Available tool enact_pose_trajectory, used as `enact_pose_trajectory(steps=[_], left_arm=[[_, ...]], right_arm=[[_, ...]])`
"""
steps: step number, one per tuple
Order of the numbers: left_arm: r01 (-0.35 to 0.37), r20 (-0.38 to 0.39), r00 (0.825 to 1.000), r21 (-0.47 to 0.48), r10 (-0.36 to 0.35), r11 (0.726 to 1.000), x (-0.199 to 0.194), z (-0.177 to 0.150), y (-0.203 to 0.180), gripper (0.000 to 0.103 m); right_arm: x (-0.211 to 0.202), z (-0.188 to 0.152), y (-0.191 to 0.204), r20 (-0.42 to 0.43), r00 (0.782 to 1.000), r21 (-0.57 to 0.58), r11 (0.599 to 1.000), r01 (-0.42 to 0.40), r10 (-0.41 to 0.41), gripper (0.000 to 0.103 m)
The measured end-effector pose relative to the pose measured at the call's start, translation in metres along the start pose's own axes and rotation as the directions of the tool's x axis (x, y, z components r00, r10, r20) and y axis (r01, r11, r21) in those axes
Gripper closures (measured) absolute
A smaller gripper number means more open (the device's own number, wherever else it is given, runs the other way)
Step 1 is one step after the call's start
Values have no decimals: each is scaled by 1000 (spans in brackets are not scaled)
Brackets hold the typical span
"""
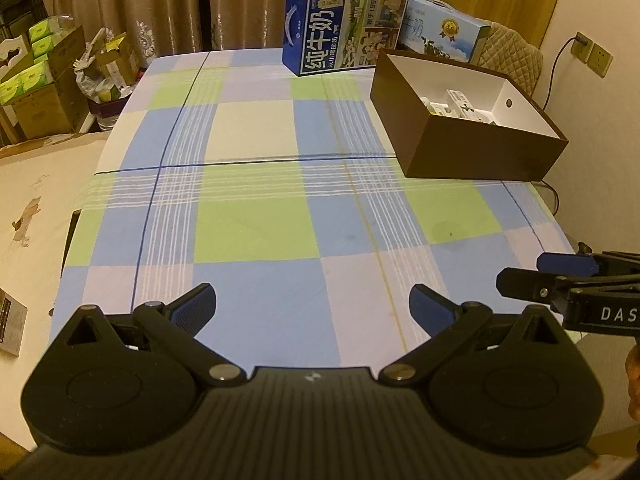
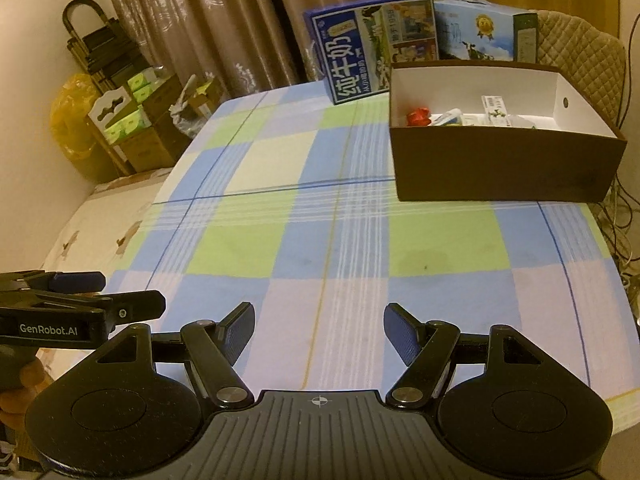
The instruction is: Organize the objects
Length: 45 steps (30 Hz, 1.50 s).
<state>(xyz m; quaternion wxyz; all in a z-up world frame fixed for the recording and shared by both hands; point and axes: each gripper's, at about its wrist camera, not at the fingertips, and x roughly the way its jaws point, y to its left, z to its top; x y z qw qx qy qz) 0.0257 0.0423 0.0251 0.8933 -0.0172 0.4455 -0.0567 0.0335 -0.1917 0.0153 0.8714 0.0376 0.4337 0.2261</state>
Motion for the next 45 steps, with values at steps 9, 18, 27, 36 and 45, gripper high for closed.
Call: enact_pose_trajectory(steps=[9,18,27,36,45], left_arm=[[-8,3,1000,-8,8,1000,-9,-10,6,1],[-9,8,1000,-6,9,1000,-13,-17,7,1],[-11,6,1000,-14,11,1000,-15,-19,8,1],[-18,6,1000,-26,18,999,-17,-23,8,1],[-36,-1,999,-44,36,998,-12,-18,6,1]], right_arm=[[-3,-9,10,2,1000,-7,1000,-10,10,34],[-5,-14,14,2,1000,-6,1000,-9,9,34],[-7,-20,17,1,1000,-9,1000,-11,11,34],[-9,-21,20,-6,1000,-19,1000,-18,18,34],[-5,-14,15,-15,1000,-32,999,-26,25,34]])
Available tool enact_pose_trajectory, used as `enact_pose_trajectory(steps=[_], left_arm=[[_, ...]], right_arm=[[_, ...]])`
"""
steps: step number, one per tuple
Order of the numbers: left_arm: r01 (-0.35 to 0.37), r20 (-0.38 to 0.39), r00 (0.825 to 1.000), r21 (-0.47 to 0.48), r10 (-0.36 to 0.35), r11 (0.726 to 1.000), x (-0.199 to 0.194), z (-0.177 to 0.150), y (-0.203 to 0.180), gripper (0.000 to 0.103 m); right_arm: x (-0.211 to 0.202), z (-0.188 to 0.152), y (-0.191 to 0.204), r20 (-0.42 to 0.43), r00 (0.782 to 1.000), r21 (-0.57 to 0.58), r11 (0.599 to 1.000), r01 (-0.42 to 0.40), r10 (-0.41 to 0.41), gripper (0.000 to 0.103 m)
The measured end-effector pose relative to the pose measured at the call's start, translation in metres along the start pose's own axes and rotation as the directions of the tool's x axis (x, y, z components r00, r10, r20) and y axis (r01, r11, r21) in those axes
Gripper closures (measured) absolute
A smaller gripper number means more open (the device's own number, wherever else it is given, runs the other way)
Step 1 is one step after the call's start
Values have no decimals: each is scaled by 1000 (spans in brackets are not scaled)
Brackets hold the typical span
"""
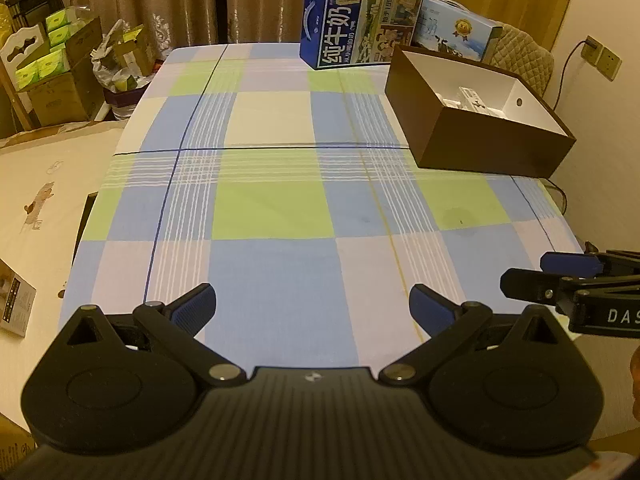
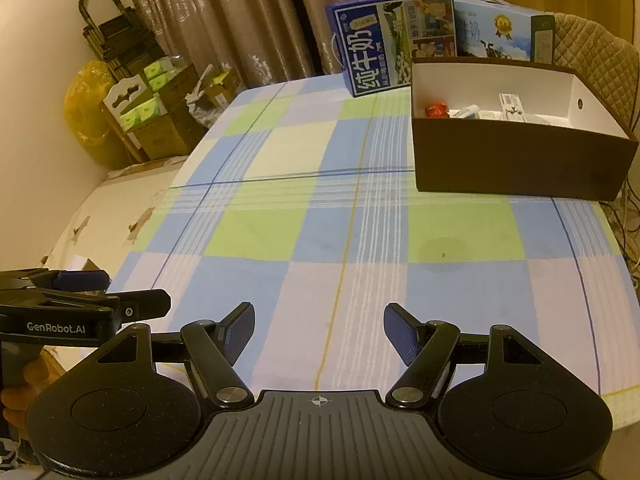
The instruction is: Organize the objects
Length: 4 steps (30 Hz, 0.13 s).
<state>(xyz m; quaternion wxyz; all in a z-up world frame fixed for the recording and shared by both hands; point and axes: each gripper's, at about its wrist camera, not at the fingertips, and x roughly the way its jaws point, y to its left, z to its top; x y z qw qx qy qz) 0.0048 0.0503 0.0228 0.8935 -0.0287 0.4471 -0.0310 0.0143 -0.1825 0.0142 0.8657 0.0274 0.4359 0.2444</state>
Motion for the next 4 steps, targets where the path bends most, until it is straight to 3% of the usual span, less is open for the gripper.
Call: enact_pose_trajectory(steps=[4], left_arm=[[-9,5,1000,-6,9,1000,3,6,-4,1]], right_arm=[[2,7,-5,1,1000,-6,1000,-3,3,34]])
